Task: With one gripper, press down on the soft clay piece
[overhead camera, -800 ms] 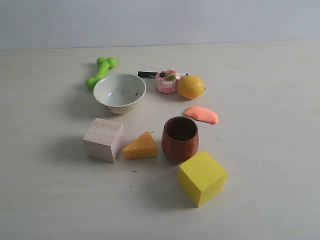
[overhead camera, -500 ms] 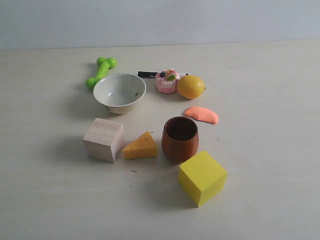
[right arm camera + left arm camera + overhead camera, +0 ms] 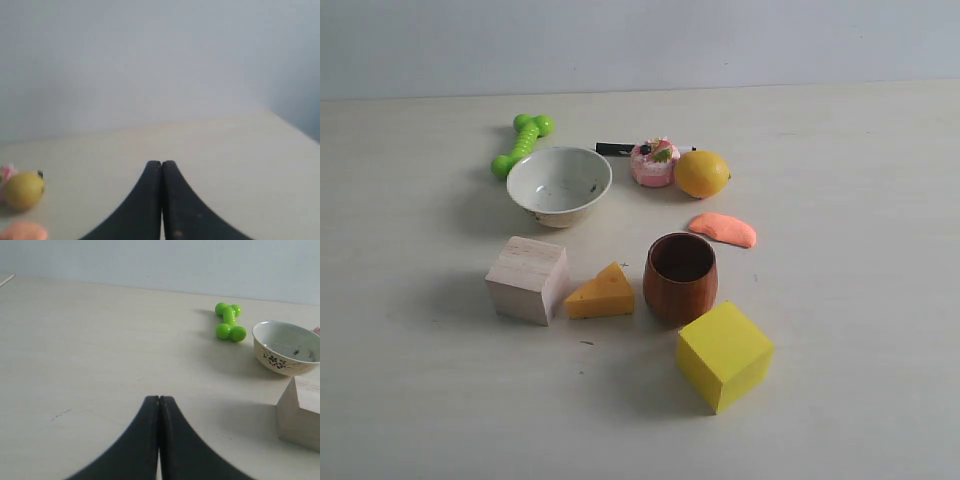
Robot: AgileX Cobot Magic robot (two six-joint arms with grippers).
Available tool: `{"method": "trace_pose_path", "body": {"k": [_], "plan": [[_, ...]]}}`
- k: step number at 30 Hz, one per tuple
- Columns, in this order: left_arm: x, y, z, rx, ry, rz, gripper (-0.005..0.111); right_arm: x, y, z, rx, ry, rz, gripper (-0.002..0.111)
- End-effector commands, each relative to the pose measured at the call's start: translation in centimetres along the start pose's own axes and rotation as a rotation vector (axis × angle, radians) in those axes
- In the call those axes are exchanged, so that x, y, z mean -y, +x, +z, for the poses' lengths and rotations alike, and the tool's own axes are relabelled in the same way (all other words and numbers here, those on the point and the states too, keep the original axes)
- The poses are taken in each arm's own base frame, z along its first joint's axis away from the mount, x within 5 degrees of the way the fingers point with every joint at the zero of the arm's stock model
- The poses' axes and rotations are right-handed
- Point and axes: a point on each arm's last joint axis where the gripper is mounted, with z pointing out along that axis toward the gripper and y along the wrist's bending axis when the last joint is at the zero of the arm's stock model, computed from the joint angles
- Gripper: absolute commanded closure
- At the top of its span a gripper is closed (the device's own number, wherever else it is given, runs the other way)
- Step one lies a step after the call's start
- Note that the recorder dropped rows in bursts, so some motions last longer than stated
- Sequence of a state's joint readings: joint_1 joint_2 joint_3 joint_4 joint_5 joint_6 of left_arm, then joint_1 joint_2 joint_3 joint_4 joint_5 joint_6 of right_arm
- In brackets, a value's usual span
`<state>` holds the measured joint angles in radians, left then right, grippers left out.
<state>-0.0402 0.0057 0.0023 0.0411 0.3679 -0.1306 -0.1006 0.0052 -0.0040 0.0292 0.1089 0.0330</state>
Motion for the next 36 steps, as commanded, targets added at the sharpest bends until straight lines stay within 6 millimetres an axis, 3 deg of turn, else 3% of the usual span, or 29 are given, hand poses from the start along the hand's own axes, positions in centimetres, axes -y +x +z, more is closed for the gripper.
{"method": "trace_pose_path", "body": {"k": [1,7,12,14,16,25,32,36], "plan": [[0.1,-0.2,-0.1,0.014,0.010,-0.004,0.107,0.0,-2.1,-0.3,0.247,-0.003,-0.009,0.108],[0.1,-0.2,-0.1,0.014,0.010,-0.004,0.107,-0.1,-2.6,-0.4,0.299,-0.004,-0.009,0.108],[0.1,-0.2,-0.1,0.014,0.010,-0.004,0.107,-0.1,-4.2,-1.1,0.500,-0.011,-0.010,0.108],[0.1,-0.2,-0.1,0.014,0.010,-0.004,0.107,-0.1,-5.2,-1.7,0.623,-0.035,0.073,0.108],[0.1,-0.2,-0.1,0.014,0.010,-0.004,0.107,-0.1,-5.4,-1.8,0.625,-0.051,0.145,0.108],[0.1,-0.2,-0.1,0.014,0.010,-0.004,0.107,-0.5,-9.1,-1.4,0.267,-0.031,0.149,0.108],[0.1,-0.2,-0.1,0.014,0.010,-0.004,0.107,-0.9,-12.5,1.6,-0.059,-0.008,0.096,0.108],[0.1,-0.2,-0.1,0.014,0.010,-0.004,0.107,-2.0,-14.5,3.2,-0.227,-0.088,0.200,0.108]]}}
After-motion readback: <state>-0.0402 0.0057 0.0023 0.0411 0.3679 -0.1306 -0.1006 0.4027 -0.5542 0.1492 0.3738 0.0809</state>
